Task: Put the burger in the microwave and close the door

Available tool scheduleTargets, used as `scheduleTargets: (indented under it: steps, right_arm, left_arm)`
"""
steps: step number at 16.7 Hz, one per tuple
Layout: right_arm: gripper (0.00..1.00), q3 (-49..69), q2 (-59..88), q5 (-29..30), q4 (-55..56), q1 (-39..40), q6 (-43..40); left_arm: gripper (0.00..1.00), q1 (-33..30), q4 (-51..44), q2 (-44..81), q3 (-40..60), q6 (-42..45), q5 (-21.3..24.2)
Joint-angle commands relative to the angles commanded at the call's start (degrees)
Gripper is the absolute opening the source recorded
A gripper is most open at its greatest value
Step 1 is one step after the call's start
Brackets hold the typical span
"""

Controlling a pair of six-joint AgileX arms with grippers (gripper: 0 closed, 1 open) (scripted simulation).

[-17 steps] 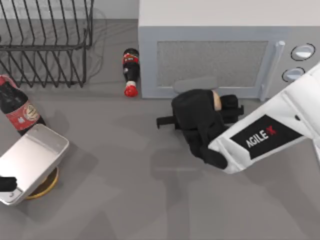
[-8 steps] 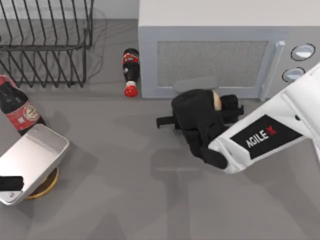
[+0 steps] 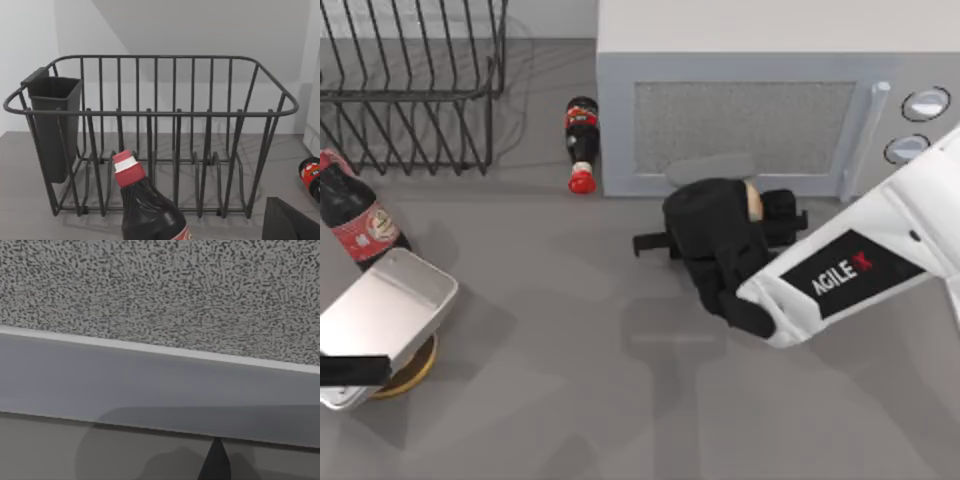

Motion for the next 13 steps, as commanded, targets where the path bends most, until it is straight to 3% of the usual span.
scheduleTargets:
  steps: [7,10,13]
  right_arm:
    - [1.00,0.00,0.00,0.00,0.00,0.00,0.00]
    - [1.00,0.00,0.00,0.00,0.00,0.00,0.00]
    - [1.00,0.00,0.00,0.00,0.00,0.00,0.00]
  left_arm:
    - [0.00,0.54,-0.27,-0.40,0.23,0.08,0.62]
    - [0.00,4.94,-2.33,-1.34,1.59,0.12,5.66]
    - [0.00,13.17,-5.52,-2.25,2.98,-0.14,13.55]
